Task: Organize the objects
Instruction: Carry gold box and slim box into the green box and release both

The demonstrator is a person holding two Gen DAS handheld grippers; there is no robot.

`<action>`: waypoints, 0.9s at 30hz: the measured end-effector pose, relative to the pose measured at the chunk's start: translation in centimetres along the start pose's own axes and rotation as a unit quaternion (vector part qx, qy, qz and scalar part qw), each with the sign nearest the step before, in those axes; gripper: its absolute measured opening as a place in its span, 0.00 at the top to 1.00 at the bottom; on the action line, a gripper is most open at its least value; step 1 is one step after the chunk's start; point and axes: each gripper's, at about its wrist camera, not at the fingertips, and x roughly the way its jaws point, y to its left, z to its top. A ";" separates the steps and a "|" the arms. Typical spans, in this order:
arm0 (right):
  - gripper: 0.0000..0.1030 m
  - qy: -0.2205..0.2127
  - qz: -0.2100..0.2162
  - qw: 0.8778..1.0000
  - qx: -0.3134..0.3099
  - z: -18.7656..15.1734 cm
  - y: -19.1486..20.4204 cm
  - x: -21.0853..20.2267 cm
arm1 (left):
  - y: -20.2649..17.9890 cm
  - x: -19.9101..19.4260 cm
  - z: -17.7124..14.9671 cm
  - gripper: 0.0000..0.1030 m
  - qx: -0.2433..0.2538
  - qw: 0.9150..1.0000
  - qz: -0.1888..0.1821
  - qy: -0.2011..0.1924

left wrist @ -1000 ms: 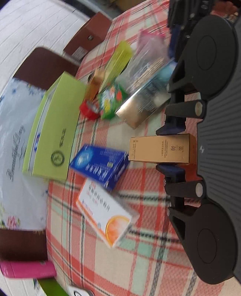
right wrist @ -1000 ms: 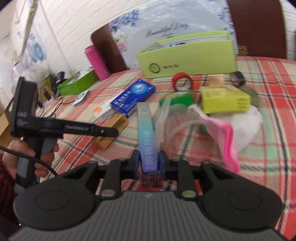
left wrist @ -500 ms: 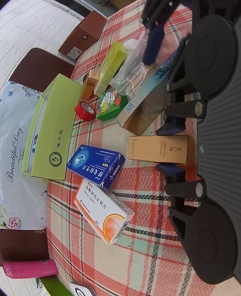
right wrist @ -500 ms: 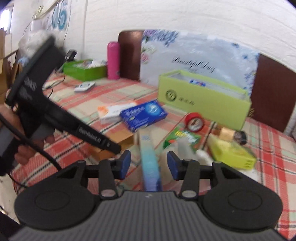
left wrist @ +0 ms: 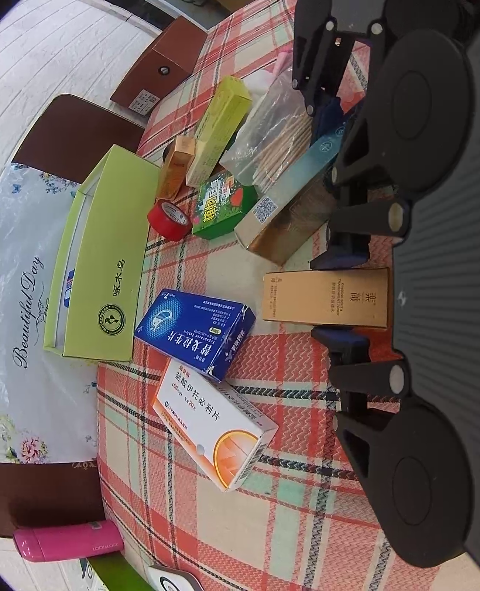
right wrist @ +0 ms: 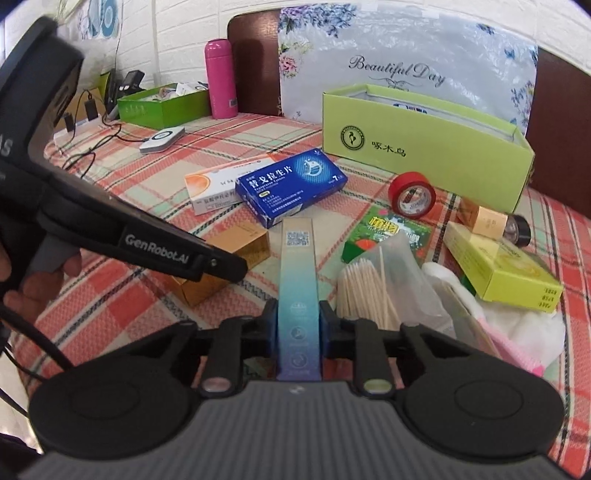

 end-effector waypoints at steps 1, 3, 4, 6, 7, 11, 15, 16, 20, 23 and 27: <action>0.79 -0.002 0.008 1.000 0.011 0.1 -0.4 -0.3 | 0.1 -0.3 0.1 0.67 -0.002 1.000 0.002 -0.003; 0.79 -0.011 0.027 0.999 0.035 0.5 -1.3 -1.1 | 0.1 -1.2 0.6 0.67 -0.002 1.000 0.000 -0.015; 0.79 -0.017 0.036 0.998 0.047 0.8 -1.7 -1.6 | 0.1 -1.7 1.0 0.67 0.001 1.000 -0.003 -0.023; 0.79 -0.033 0.046 0.996 0.065 1.6 -2.8 -2.5 | -0.3 -2.7 2.0 0.67 0.011 0.999 -0.008 -0.041; 0.79 -0.043 0.049 0.995 0.071 2.1 -3.3 -3.0 | -0.7 -3.2 2.6 0.67 0.018 0.998 -0.010 -0.052; 0.79 -0.082 0.046 0.992 0.090 4.6 -5.6 -4.7 | -2.1 -4.7 5.5 0.67 0.040 0.995 -0.026 -0.093; 0.79 -0.110 0.017 0.989 0.093 7.1 -8.0 -5.4 | -3.7 -4.9 8.6 0.67 0.051 0.991 -0.039 -0.119; 0.79 -0.115 0.010 0.989 0.094 7.7 -8.6 -5.5 | -4.1 -4.8 9.3 0.67 0.052 0.990 -0.043 -0.123; 0.79 -0.130 -0.022 0.987 0.095 10.1 -11.2 -5.1 | -5.4 -3.5 12.8 0.67 0.053 0.989 -0.062 -0.124; 0.79 -0.136 -0.043 0.985 0.100 11.8 -13.3 -4.0 | -6.3 -2.0 15.5 0.67 0.053 0.989 -0.064 -0.126; 0.79 -0.126 -0.054 0.984 0.115 13.8 -16.4 -1.5 | -6.7 0.9 18.7 0.67 0.038 0.989 -0.078 -0.121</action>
